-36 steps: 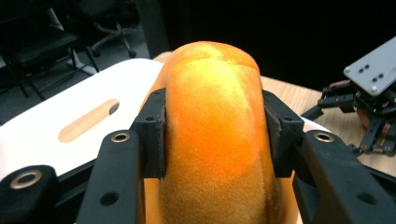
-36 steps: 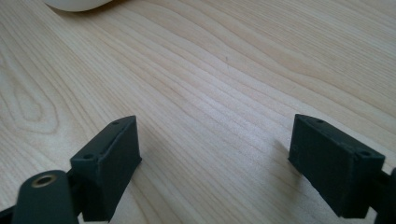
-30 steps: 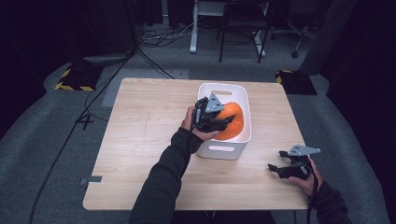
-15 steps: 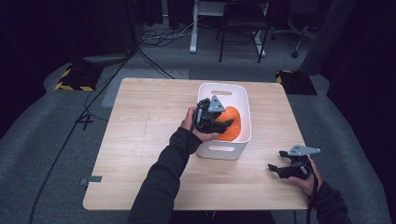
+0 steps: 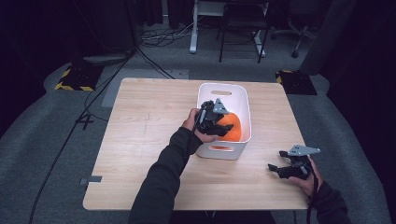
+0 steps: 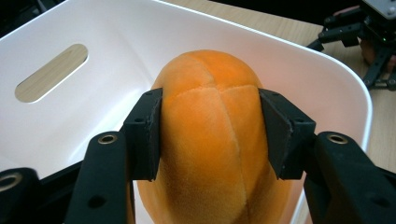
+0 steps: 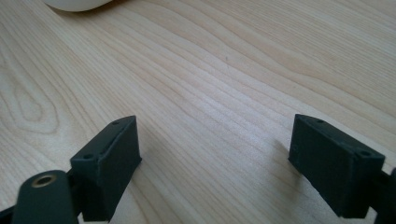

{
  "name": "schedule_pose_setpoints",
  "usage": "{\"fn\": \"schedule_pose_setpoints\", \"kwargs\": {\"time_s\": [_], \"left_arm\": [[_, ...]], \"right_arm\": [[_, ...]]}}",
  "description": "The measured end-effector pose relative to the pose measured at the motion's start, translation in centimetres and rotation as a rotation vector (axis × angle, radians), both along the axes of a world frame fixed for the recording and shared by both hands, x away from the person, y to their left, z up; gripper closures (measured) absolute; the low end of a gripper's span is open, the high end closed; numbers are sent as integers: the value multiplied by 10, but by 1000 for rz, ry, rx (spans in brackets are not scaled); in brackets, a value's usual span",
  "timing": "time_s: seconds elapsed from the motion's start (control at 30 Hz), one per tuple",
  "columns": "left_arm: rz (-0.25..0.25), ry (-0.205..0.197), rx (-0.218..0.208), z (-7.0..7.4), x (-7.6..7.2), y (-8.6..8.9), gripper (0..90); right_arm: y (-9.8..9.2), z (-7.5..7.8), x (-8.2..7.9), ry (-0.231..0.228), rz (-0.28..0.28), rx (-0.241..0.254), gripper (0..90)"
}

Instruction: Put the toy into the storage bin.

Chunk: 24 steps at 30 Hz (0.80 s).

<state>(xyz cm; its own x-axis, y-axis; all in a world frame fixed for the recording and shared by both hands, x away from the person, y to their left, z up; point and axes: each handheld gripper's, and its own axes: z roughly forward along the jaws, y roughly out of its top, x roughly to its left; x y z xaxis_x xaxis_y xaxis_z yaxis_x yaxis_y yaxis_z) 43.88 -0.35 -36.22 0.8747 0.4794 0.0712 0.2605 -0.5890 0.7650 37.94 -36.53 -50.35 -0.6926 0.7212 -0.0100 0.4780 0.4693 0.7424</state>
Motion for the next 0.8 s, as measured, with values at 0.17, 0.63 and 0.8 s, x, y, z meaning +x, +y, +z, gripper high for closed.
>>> {"fn": "schedule_pose_setpoints", "kwargs": {"time_s": [0.17, 0.63, 0.8], "left_arm": [[-8, 45, 85, 0, 3, -4, 450], [1, 40, 107, 5, 5, -7, 501], [-3, 36, 98, 6, 4, -6, 495]], "right_arm": [[0, 0, 0, 1, 0, 1, 164], [0, 0, 0, 0, 0, 0, 164], [0, 0, 0, 0, 0, 0, 164]]}}
